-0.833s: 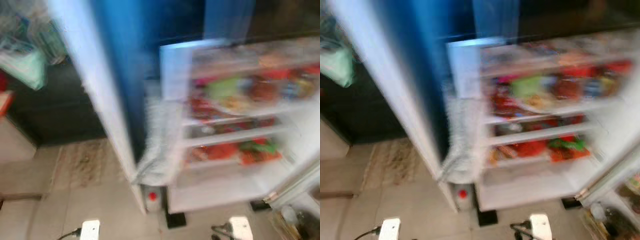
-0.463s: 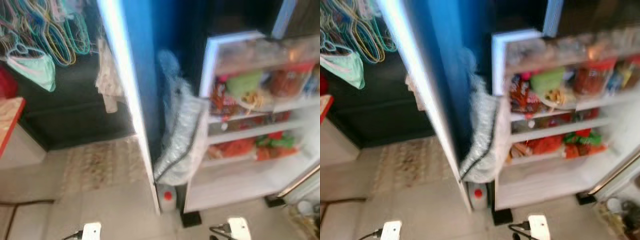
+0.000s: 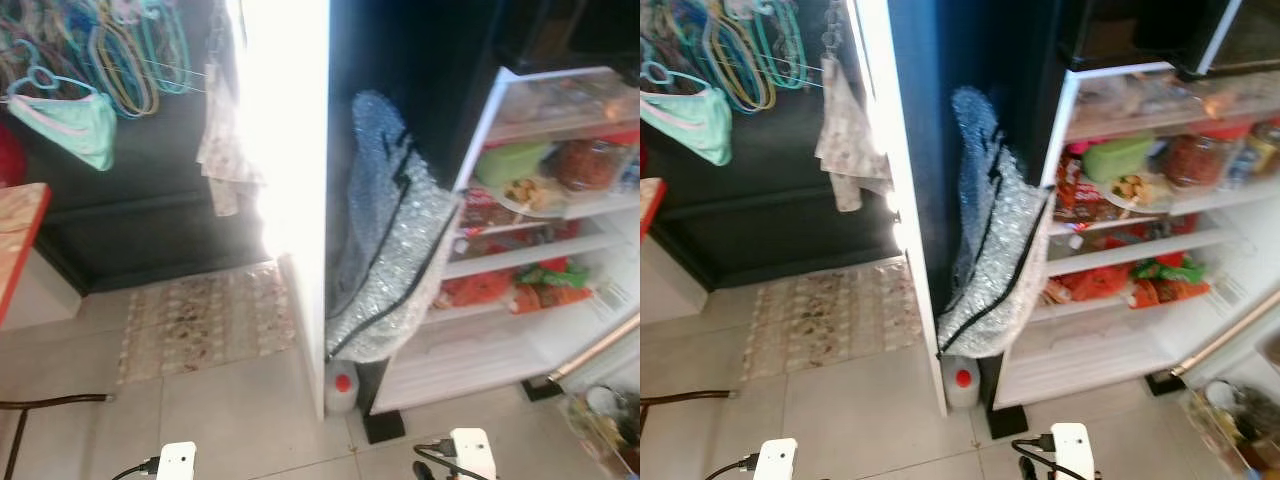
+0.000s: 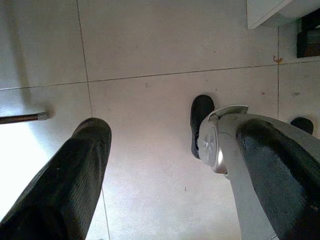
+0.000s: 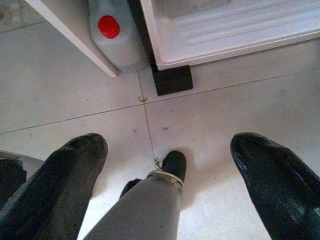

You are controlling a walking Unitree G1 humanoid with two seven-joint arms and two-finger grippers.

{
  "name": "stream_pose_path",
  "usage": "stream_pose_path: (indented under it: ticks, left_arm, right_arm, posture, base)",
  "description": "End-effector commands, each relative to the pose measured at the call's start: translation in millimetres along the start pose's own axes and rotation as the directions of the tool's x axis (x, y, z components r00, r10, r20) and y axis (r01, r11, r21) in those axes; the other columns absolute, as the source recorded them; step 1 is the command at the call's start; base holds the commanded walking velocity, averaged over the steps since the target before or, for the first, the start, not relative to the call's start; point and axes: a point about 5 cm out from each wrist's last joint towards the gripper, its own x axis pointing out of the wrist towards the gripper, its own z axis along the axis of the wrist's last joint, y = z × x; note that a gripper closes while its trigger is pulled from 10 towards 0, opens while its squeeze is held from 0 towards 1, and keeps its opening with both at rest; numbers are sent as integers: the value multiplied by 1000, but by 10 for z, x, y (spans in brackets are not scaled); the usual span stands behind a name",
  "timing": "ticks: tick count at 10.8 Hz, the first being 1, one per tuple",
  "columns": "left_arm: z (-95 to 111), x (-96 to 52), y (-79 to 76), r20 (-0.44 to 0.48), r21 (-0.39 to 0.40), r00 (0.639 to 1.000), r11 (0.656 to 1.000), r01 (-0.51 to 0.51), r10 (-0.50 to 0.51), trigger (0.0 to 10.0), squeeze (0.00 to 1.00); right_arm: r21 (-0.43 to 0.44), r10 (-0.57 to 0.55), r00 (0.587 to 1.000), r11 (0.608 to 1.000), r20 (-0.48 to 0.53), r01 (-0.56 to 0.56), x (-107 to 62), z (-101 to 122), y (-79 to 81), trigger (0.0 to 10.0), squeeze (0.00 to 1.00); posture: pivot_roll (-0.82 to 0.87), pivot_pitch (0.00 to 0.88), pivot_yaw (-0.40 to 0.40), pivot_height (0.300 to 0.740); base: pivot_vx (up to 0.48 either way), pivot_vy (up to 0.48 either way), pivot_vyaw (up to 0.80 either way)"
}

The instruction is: Restocking fridge

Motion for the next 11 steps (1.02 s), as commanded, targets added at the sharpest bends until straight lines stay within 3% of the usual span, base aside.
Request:
stream_pose_path:
  ticks: [1, 2, 8, 9, 11]
  left_arm:
    - [-80, -14, 17, -29, 1, 1000, 1000, -6, 7, 10000, 0]
    - [-85, -15, 21, -31, 2, 1000, 1000, -6, 6, 10000, 0]
    - [-103, -20, 29, -32, 0, 999, 1000, -10, 10, 10000, 0]
    - [-202, -57, 128, -43, -3, 999, 1000, -16, 16, 10000, 0]
    - [-215, -64, 147, -39, -12, 999, 1000, -16, 15, 10000, 0]
  right_arm:
    - [18, -9, 1000, 1000, -15, 9, -10, -47, -5, 10000, 0]
    - [21, -17, 1000, 1000, -16, 17, -10, -47, -9, 10000, 0]
    - [21, -27, 999, 999, -28, 27, -12, -62, -18, 10000, 0]
    - [19, -27, 999, 999, -30, 28, -13, -63, -20, 10000, 0]
    - [16, -26, 999, 1000, -33, 26, -12, -61, -22, 10000, 0]
  posture:
    - [81, 75, 42, 740]
    - [79, 75, 44, 740]
    - [82, 80, 43, 740]
    - [83, 79, 42, 740]
    - [82, 79, 40, 740]
  base:
    - [0, 0, 0]
    - [0, 0, 0]
    - [0, 0, -688]
    - [0, 0, -688]
    - [-141, 0, -688]
